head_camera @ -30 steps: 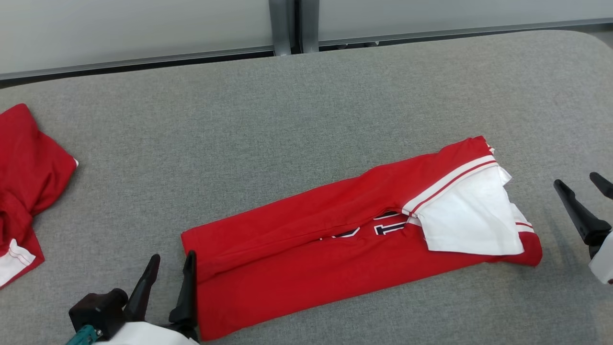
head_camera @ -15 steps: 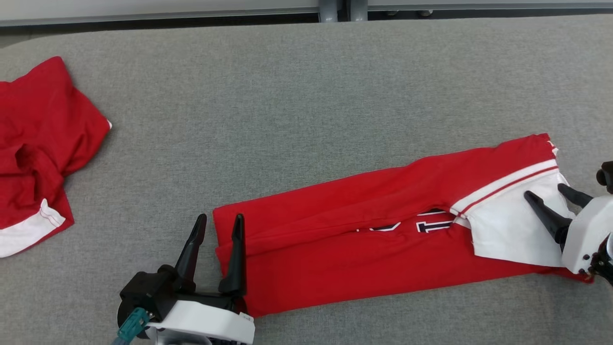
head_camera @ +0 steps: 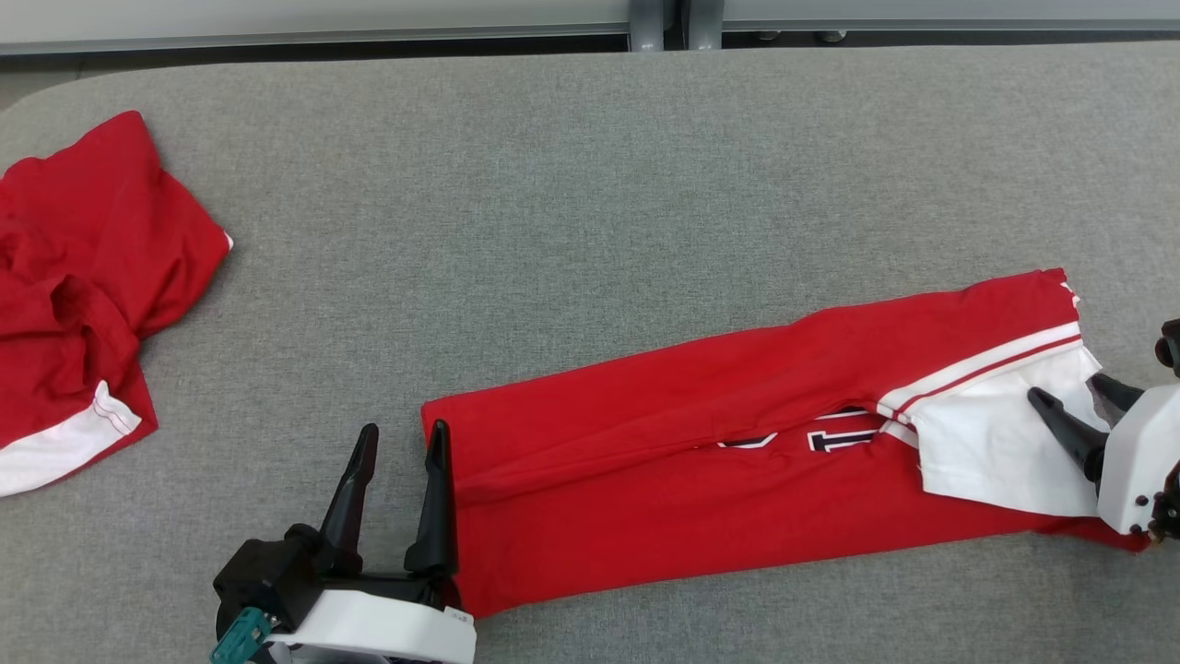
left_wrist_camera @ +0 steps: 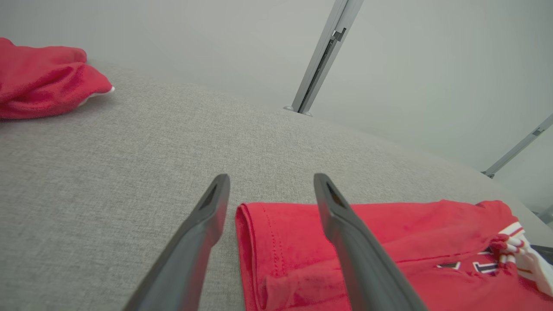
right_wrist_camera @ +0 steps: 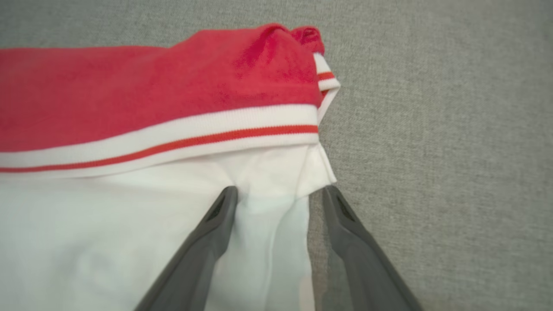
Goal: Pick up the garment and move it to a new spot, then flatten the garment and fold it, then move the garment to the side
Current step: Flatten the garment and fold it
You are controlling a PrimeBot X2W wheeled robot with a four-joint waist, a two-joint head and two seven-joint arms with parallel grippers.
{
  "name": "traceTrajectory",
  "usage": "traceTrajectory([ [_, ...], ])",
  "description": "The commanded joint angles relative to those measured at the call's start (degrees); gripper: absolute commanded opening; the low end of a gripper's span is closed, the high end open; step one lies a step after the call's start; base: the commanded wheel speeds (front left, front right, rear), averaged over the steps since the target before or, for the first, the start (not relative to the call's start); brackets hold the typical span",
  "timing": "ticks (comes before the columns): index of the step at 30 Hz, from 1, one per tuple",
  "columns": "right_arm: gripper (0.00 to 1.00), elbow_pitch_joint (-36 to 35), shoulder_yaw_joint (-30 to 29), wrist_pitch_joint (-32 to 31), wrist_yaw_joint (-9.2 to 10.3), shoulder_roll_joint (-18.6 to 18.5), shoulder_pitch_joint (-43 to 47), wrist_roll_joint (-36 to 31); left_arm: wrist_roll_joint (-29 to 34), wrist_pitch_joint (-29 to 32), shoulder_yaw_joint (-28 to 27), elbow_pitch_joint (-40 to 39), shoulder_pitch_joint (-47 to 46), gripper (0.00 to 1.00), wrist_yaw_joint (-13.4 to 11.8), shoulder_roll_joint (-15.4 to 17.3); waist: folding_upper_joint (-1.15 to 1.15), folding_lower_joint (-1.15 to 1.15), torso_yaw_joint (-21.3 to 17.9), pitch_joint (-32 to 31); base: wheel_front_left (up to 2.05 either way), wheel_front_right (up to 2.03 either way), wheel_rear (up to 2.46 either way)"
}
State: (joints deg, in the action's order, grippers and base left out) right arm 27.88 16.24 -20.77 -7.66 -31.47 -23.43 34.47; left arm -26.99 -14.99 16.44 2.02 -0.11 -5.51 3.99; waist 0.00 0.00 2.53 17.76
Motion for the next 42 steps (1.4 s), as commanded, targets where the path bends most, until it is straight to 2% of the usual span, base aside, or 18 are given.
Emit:
traceTrajectory([
  [1, 1.0, 0.73, 0.34, -1.45, 0.3, 0.03, 2.3, 0.41, 0.44, -0.25, -0.52, 0.13, 0.3, 1.0, 0.46, -0.1, 0.0, 0.0, -0.29, -0.24, 0.0, 0.0, 0.0],
  [6, 1.0, -1.34, 0.91, -4.06, 0.18, 0.88, 3.67, 1.66, 1.14, -0.26, -1.48, 0.55, -0.28, 1.0, 1.39, -0.61, 0.0, 0.0, -0.47, 0.15, 0.0, 0.0, 0.0],
  [10, 1.0, -1.95, 1.92, -5.27, 0.18, 3.62, 2.2, 3.96, 2.0, -0.26, -1.99, 0.9, -1.5, 1.0, 1.93, -0.84, 0.0, 0.0, -0.21, 1.01, 0.0, 0.0, 0.0],
  [11, 0.17, -2.08, 2.03, -5.05, 0.15, 4.59, 1.81, 5.71, 2.23, -0.26, -2.11, 1.1, -1.71, 1.0, 2.07, -0.85, 0.0, 0.0, -0.09, 1.1, 0.0, 0.0, 0.0],
  [12, 0.0, -2.34, 2.39, -4.73, -0.05, 5.14, 1.44, 7.08, 2.54, -0.26, -2.15, 1.31, -1.87, 1.0, 2.32, -0.87, 0.0, 0.0, 0.06, 1.09, 0.0, 0.0, 0.0],
  [15, 0.0, -2.84, 2.23, -3.81, -0.02, 4.04, 0.91, 11.95, 2.9, -0.26, -2.33, 2.18, -2.21, 1.0, 2.92, -0.93, 0.0, 0.0, 0.56, 0.25, 0.0, 0.0, 0.0],
  [18, 0.0, -2.14, 0.03, -3.55, 0.13, -1.13, 1.27, 14.82, 2.87, -0.25, -2.7, 3.06, -1.24, 1.0, 3.15, -0.98, 0.0, 0.0, 0.84, -1.47, 0.0, 0.0, 0.0],
  [22, 0.0, 0.64, -6.11, -3.01, 0.23, -7.67, 3.02, 18.76, 2.14, -0.19, -3.16, 4.01, 0.68, 1.0, 3.38, -0.95, 0.0, 0.0, 1.35, -4.17, 0.0, 0.0, 0.0],
  [27, 0.0, 4.48, -14.05, -2.41, 0.18, -15.97, 7.53, 20.85, 0.66, -0.18, -3.32, 3.48, 3.32, 1.0, 2.62, -0.98, 0.0, 0.0, 1.61, -6.23, 0.0, 0.0, 0.0],
  [30, 0.0, 3.49, -16.63, -3.62, 0.18, -19.92, 9.88, 21.03, 0.01, -0.19, -2.98, 3.36, 4.52, 1.0, 2.46, -0.99, 0.0, 0.0, 1.44, -7.28, 0.0, 0.0, 0.0],
  [34, 0.0, -5.99, -15.68, -5.95, 0.13, -21.45, 12.36, 20.72, -0.86, -0.19, -2.69, 3.29, 5.43, 1.0, 1.92, -0.98, 0.0, 0.0, 0.71, -8.89, 0.0, 0.0, 0.0],
  [36, 0.0, -12.37, -13.46, -7.25, 0.13, -20.35, 13.42, 21.17, -1.1, -0.18, -2.32, 3.72, 5.61, 1.0, 1.47, -1.01, 0.0, 0.0, 0.23, -9.59, 0.0, 0.0, 0.0],
  [37, 0.0, -12.37, -13.46, -7.25, 0.13, -20.35, 13.42, 21.17, -1.1, -0.18, -2.32, 3.72, 5.61, 1.0, 1.47, -1.01, 0.0, 0.0, 0.23, -9.59, 0.0, 0.0, 0.0],
  [42, 0.0, -26.41, -5.14, -9.25, 0.13, -12.92, 13.58, 19.74, -1.27, -0.19, -1.18, 4.23, 4.45, 1.0, 0.77, -0.97, 0.0, 0.0, -1.12, -9.77, 0.0, 0.0, 0.0],
])
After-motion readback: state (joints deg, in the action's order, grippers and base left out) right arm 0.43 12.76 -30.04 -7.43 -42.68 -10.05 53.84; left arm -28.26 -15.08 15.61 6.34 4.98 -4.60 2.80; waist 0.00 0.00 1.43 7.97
